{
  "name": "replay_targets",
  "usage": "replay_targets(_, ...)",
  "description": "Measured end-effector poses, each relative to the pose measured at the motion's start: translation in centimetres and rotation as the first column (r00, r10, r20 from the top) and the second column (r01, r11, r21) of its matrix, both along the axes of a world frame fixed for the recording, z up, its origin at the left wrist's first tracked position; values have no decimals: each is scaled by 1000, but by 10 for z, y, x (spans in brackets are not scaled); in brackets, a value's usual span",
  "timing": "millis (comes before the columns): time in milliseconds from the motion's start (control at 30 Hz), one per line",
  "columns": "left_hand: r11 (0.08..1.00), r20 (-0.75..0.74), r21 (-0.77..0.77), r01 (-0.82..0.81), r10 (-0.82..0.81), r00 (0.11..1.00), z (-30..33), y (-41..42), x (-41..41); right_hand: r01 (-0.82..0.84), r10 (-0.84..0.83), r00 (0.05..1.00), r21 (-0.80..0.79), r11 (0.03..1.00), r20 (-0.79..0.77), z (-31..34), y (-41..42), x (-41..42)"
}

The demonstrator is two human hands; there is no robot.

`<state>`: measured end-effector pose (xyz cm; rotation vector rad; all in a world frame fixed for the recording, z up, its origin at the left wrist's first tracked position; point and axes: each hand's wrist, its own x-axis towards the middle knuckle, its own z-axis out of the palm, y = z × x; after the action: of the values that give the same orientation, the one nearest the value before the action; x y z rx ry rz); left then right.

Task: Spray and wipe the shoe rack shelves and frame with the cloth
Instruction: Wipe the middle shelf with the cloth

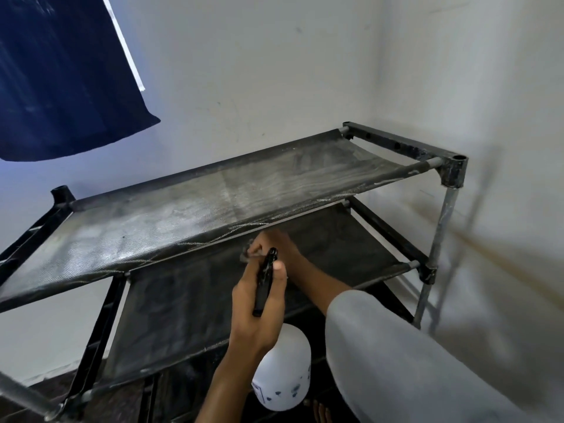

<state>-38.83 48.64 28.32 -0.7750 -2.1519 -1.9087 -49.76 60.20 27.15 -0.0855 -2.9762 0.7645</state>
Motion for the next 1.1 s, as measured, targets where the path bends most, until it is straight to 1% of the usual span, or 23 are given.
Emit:
replay_targets(33,1000,3,8,-2,1,1000,0,1,0,-42,42,999,19,999,10,0,5,4)
replay_targets(67,1000,0,8,3,-3,1000,1,1,2,-19,20,1000,57,998,-15,1,16,7)
replay_targets(133,1000,-4,-16,15,-16,1000,1,3,4,138,-125,987,133,982,-103,0,48,13)
replay_targets(233,998,-3,-44,44,-44,999,-3,1,5,420,-402,906,171,891,-130,-1,100,26)
replay_targets(300,998,-2,-45,52,-52,999,-4,-1,4,526,-515,850,201,826,-111,1,120,34)
replay_targets(400,998,-5,-37,49,-49,999,-3,-3,2,631,-629,774,160,759,-70,2,113,43)
replay_targets(433,998,-9,-37,47,-47,999,-3,-2,2,628,-626,777,163,761,-70,4,103,46)
replay_targets(467,998,-12,-40,43,-43,999,-3,-2,1,587,-585,808,170,792,-67,4,91,48)
replay_targets(500,998,-16,-44,37,-38,999,-3,-1,1,502,-502,864,163,849,-48,3,77,52)
replay_targets(567,998,-31,-48,33,-35,999,-4,2,1,243,-247,968,78,967,49,3,52,66)
replay_targets(600,998,-43,-50,32,-34,998,-5,2,1,125,-128,987,33,992,95,3,45,74)
replay_targets(633,998,-51,-52,32,-34,998,-6,2,1,63,-59,991,-24,998,119,5,46,83)
replay_targets(667,998,-47,-52,31,-33,998,-7,3,1,59,-48,990,-81,995,133,8,54,89)
replay_targets(700,998,-37,-54,28,-30,999,-8,2,2,102,-88,987,-97,990,133,13,68,93)
replay_targets(733,998,-29,-58,26,-28,999,-10,2,2,168,-157,979,-74,983,127,17,84,96)
replay_targets(800,997,-26,-66,39,-41,999,-12,0,4,326,-327,941,25,945,88,24,120,104)
replay_targets(867,996,-25,-70,49,-51,998,-12,-3,4,399,-407,912,123,909,44,26,146,113)
replay_targets(933,997,-16,-72,32,-33,999,-12,-5,2,370,-381,924,175,912,29,27,153,117)
replay_targets(1000,997,-19,-77,13,-14,1000,-11,-7,0,309,-324,945,196,931,46,28,148,118)
replay_targets(1067,996,-38,-84,7,-10,999,-9,-9,0,245,-261,962,165,955,80,31,137,118)
replay_targets(1100,997,-52,-83,0,-5,999,-8,-11,-1,224,-235,966,110,968,107,32,128,117)
